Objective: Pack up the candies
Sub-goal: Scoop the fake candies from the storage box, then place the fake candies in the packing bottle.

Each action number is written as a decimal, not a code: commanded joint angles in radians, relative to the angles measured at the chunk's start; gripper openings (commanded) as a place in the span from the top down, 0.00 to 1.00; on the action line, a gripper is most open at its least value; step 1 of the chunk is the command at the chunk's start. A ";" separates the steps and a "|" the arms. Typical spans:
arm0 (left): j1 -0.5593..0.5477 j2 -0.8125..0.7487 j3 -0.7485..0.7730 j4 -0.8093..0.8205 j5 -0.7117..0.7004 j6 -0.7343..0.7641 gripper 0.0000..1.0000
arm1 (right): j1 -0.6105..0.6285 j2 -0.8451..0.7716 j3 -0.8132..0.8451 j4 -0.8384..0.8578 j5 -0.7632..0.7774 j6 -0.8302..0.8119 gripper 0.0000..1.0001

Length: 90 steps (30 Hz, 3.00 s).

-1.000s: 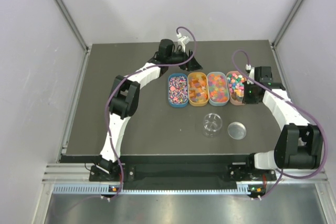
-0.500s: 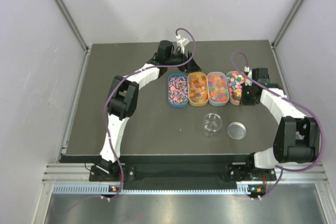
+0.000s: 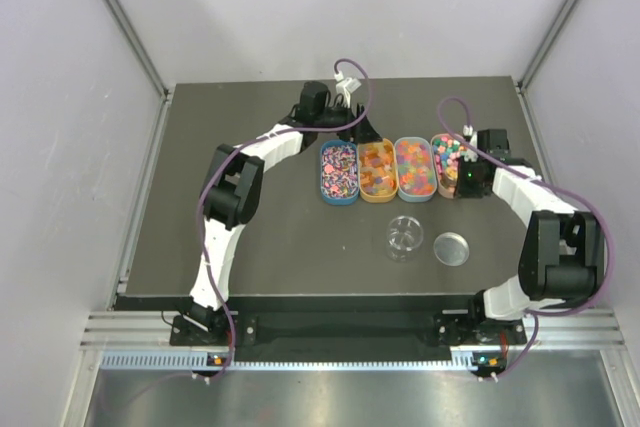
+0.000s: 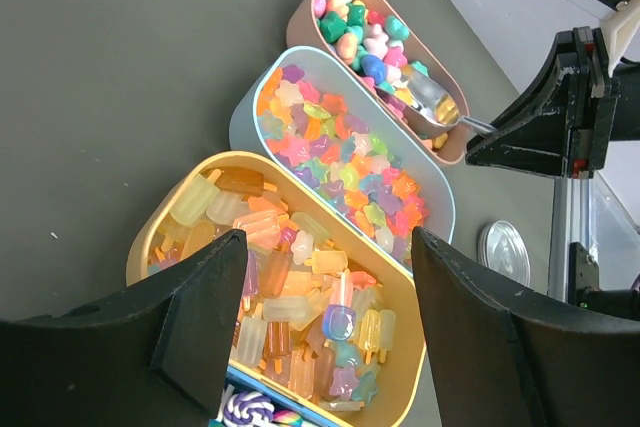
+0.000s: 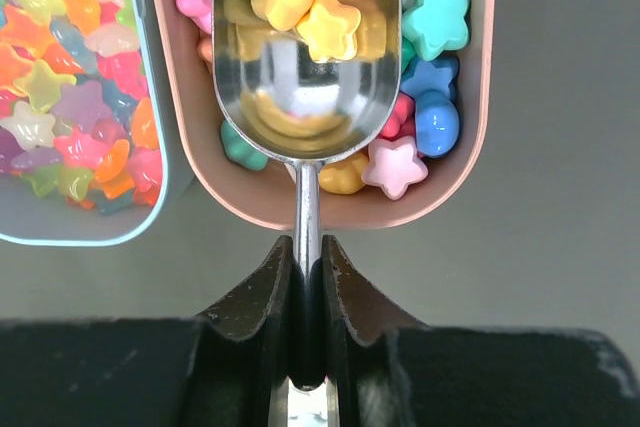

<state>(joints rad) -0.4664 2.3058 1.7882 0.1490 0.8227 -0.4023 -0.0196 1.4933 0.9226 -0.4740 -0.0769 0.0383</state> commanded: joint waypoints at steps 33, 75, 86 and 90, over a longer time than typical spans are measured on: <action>-0.032 -0.224 -0.101 -0.180 -0.045 0.189 0.30 | 0.049 -0.355 -0.401 0.509 0.043 0.021 1.00; 0.091 -0.467 -0.162 -0.431 -0.232 0.471 0.28 | 0.043 -0.966 -0.148 -0.586 -0.555 -1.011 1.00; 0.092 -0.479 -0.170 -0.447 -0.243 0.488 0.28 | 0.043 -0.955 -0.165 -0.693 -0.521 -1.195 1.00; 0.091 -0.482 -0.174 -0.444 -0.235 0.485 0.28 | 0.044 -0.949 -0.154 -0.741 -0.492 -1.221 1.00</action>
<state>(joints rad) -0.3801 1.8874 1.6184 -0.3050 0.5812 0.0597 0.0231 0.5407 0.7467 -1.1816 -0.5598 -1.1225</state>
